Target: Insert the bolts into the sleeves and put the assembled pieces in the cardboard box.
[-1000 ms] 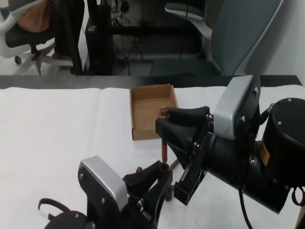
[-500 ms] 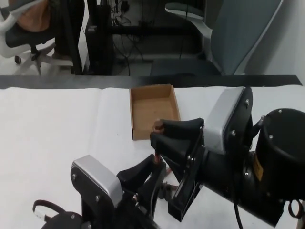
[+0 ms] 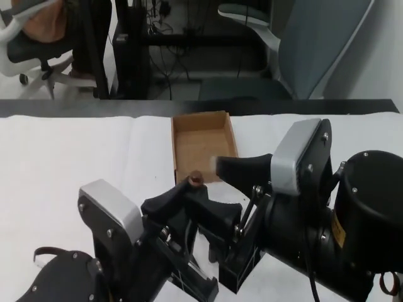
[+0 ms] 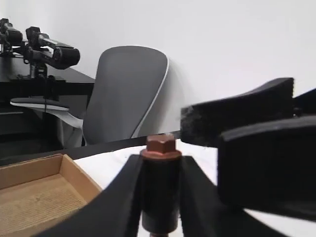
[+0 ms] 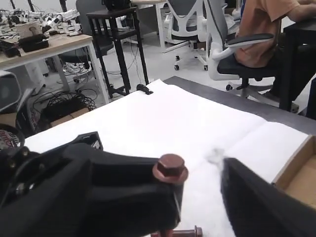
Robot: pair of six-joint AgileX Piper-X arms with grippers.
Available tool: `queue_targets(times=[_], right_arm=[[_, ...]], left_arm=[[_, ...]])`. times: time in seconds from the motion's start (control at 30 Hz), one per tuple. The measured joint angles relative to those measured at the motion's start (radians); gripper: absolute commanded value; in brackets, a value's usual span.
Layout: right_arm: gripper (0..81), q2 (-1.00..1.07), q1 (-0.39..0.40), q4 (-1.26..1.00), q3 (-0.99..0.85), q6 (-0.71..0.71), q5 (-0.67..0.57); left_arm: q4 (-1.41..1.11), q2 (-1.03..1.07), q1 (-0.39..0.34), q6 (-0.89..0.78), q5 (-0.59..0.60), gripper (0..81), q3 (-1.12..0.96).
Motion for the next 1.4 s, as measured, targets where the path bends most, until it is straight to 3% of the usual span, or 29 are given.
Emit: queue_targets(times=[0.13,0.2,0.3,0.5,0.63,0.7,0.87,1.27,1.37,1.4], right_arm=[[67.2,-0.036,0.0,0.02,0.002,0.033,0.016],[64.4,-0.08,0.0,0.064,0.002,0.078,0.052],[60.9,-0.135,0.0,0.198,0.0,0.138,0.102],[59.4,-0.067,0.0,0.445,-0.011,0.156,0.089],[41.4,0.041,0.0,0.467,-0.047,0.144,0.006],[36.5,0.113,-0.005,0.467,-0.083,0.113,-0.062],[36.5,0.302,-0.032,0.528,-0.187,0.02,-0.154],[36.5,0.636,-0.119,0.621,-0.415,-0.15,-0.168],[36.5,0.711,-0.136,0.646,-0.483,-0.179,-0.171],[36.5,0.737,-0.141,0.662,-0.507,-0.187,-0.171]], left_arm=[[0.029,0.0,0.013,-0.001,0.008,1.8,-0.003],[0.101,0.0,0.056,0.006,0.016,1.8,-0.019],[0.304,0.004,0.171,0.007,0.085,1.8,-0.093],[0.565,0.117,0.433,0.005,0.343,1.8,-0.366],[0.636,0.267,0.536,-0.042,0.438,1.8,-0.552],[0.665,0.35,0.556,-0.076,0.492,1.8,-0.64],[0.689,0.595,0.563,-0.168,0.587,1.8,-0.863],[0.855,0.923,0.563,-0.214,0.672,0.0,-1.214],[0.855,0.955,0.563,-0.212,0.697,19.7,-1.261],[0.855,0.961,0.563,-0.212,0.712,31.8,-1.272]])
